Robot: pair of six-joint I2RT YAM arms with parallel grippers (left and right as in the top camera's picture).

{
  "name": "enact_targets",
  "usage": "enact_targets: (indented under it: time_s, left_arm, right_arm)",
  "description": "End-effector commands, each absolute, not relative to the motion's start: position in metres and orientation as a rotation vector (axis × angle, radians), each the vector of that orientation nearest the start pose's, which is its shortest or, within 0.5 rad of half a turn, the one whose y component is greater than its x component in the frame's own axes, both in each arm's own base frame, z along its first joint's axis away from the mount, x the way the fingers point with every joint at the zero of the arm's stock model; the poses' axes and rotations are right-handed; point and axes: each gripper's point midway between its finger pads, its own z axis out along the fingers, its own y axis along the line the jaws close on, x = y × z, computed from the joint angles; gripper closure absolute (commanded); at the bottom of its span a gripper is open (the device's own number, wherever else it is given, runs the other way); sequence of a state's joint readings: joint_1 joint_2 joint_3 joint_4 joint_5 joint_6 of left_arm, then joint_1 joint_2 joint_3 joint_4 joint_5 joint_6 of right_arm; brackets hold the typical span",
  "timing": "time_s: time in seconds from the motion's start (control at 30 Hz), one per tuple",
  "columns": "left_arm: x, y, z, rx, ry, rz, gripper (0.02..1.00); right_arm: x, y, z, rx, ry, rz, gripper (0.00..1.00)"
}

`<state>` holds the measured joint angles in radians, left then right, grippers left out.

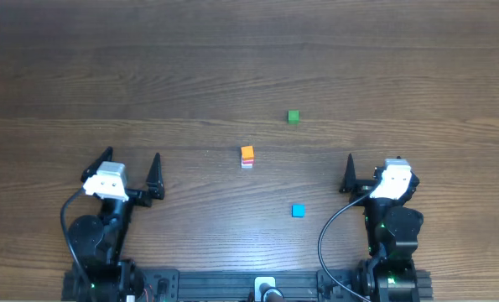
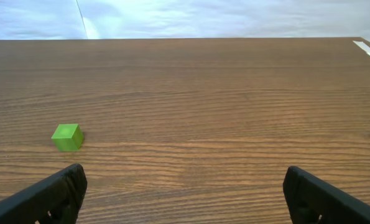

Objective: Stack Cubes

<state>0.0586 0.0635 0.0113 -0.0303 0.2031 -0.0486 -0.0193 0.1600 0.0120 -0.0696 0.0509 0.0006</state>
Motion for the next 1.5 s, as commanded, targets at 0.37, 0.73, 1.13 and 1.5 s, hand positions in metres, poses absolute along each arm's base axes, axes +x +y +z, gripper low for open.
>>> enact_targets:
  time_s: [0.37, 0.73, 1.13, 1.5]
  left_arm:
    - [0.244, -0.023, 0.162, 0.093, 1.623, -0.157, 0.018]
    - [0.244, -0.023, 0.162, 0.093, 1.623, -0.157, 0.018]
    - [0.244, -0.023, 0.162, 0.093, 1.623, -0.157, 0.018]
    - [0.244, -0.023, 0.162, 0.092, 1.623, -0.157, 0.018]
  right_arm:
    - [0.250, -0.015, 0.123, 0.062, 1.791, -0.063, 0.007]
    - [0.250, -0.015, 0.123, 0.062, 1.791, -0.063, 0.007]
    - [0.254, -0.013, 0.143, 0.086, 1.706, -0.024, 0.007]
    - [0.239, 0.009, 0.280, 0.026, 1.596, 0.125, 0.007]
